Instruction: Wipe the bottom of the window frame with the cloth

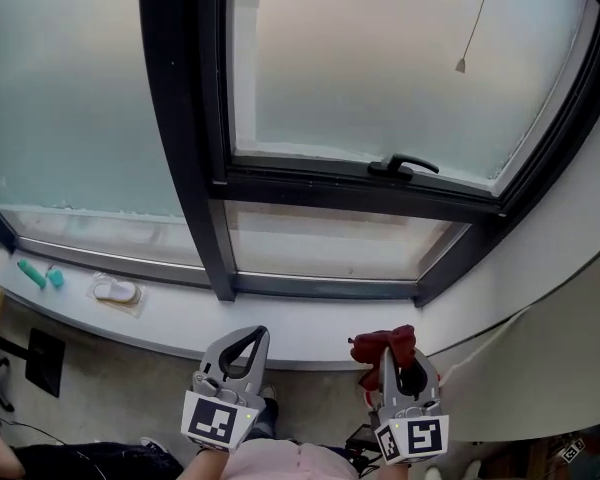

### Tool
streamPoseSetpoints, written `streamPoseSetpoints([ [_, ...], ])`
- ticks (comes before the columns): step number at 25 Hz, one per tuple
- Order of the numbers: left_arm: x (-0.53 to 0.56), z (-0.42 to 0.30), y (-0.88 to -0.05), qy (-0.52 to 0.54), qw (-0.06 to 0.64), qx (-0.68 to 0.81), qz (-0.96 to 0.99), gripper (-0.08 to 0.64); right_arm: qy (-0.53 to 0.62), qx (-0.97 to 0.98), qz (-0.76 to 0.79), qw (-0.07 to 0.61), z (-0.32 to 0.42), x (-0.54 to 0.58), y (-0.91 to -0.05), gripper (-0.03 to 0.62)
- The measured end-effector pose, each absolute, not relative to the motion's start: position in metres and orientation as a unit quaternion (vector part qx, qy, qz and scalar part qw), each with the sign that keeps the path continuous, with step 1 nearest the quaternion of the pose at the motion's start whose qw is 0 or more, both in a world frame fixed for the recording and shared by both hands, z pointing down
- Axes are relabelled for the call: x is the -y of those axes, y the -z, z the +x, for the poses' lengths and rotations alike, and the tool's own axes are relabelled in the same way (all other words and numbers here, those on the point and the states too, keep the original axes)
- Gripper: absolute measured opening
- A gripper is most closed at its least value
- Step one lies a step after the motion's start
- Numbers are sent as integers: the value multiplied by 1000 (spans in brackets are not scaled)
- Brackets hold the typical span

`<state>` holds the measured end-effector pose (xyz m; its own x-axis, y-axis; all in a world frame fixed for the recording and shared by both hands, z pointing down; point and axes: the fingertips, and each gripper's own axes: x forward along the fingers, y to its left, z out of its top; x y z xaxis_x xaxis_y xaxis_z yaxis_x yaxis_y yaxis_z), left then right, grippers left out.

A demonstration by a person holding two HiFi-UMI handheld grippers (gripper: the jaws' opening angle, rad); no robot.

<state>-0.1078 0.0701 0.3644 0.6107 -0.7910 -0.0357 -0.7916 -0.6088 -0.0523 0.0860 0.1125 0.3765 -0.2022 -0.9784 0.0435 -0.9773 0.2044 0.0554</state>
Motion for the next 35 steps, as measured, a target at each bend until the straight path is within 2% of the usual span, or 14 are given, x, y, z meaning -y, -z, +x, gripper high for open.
streamPoseSetpoints([
  [8,17,-133,-376,10,10,-443,-897,-6,-6,766,641,44,64,-42,-381,77],
  [20,53,-130,-383,25,-12,-473,-881,-6,-14,785,618,42,70,14,-383,77],
  [25,64,-109,-352,-7,22,-483,-875,-6,7,803,595,35,78,36,-367,77],
  [35,72,-103,-353,-12,19,-497,-867,-6,29,818,574,23,76,65,-355,75],
])
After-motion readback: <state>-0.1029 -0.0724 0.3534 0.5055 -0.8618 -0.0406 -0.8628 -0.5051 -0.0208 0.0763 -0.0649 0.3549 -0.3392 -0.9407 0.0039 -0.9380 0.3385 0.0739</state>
